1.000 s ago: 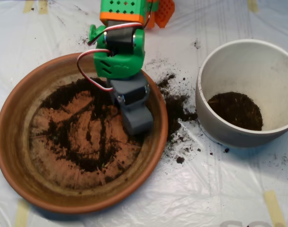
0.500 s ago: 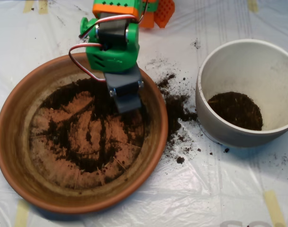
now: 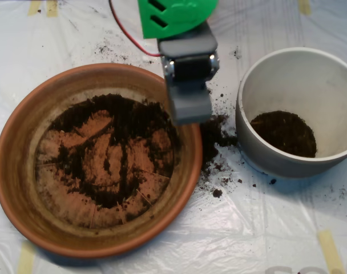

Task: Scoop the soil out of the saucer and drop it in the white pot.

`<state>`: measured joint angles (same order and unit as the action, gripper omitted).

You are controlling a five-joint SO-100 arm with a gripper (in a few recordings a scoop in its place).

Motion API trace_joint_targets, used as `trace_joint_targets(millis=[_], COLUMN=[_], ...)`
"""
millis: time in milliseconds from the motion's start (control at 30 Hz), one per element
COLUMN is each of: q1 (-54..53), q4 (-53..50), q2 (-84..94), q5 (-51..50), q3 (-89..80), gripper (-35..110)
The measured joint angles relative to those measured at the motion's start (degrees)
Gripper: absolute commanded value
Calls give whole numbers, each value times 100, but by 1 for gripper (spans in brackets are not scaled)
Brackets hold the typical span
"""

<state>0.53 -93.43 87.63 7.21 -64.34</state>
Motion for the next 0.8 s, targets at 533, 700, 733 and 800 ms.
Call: trace_joint_targets(millis=[533, 700, 733, 800], q1=[2259, 2399, 2399, 2399], q4=[-642, -800, -817, -817], q2=[-721, -817, -817, -817], q5=[-378, -343, -343, -343], q3=[1626, 1652, 1652, 1652], gripper=[25, 32, 32, 31])
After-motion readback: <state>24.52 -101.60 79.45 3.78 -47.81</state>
